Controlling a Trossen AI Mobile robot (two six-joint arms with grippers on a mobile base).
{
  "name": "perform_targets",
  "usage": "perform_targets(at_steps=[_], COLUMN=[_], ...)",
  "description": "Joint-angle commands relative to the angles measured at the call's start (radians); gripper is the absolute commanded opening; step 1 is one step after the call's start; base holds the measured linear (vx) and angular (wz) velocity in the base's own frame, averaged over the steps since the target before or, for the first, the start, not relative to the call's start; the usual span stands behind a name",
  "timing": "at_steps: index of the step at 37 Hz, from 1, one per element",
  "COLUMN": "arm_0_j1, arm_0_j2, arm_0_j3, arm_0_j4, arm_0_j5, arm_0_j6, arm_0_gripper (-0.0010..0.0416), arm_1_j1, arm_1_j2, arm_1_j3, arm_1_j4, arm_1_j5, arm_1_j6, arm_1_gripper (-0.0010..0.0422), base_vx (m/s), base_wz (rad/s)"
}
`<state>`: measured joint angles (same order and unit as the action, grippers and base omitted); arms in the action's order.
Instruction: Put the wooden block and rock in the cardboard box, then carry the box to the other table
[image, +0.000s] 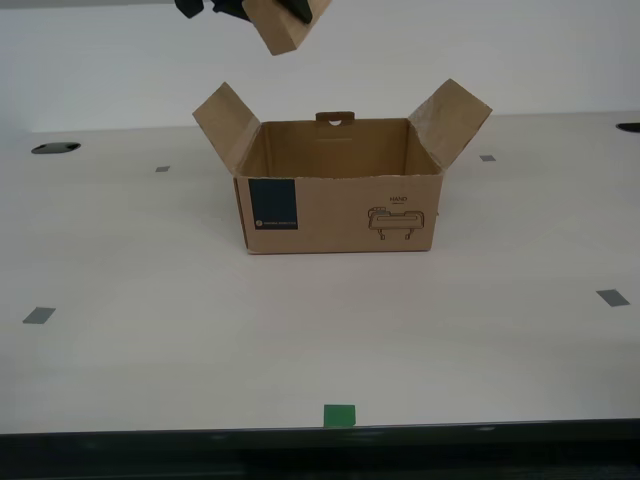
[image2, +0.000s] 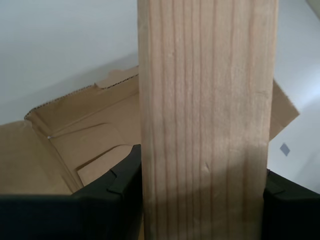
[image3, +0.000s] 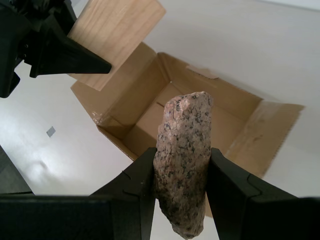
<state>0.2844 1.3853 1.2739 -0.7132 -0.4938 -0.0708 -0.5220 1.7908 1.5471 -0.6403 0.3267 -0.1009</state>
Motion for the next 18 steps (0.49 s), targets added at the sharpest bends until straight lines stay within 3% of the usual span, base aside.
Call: perform_targets(at_steps=[1, 18], arm_0_j1=[0.027, 0.116], arm_0_j2=[0.055, 0.351], arm_0_j3=[-0.016, -0.025], arm_0_j4=[0.041, 0.232], arm_0_j5=[-0.008, -0.008], arm_0_j6=[0.000, 0.001], arm_0_gripper=[-0.0001, -0.0001], arm_1_j1=[-0.002, -0.003], arm_1_j2=[0.034, 0.169], arm_1_j3=[0.001, -0.013], arm_1_j4=[0.005, 0.025], arm_1_j5=[0.007, -0.001], arm_1_j6=[0.009, 0.057], arm_1_gripper=[-0.0002, -0.0001], base_vx=[0.000, 0.000], base_wz=[0.000, 0.000])
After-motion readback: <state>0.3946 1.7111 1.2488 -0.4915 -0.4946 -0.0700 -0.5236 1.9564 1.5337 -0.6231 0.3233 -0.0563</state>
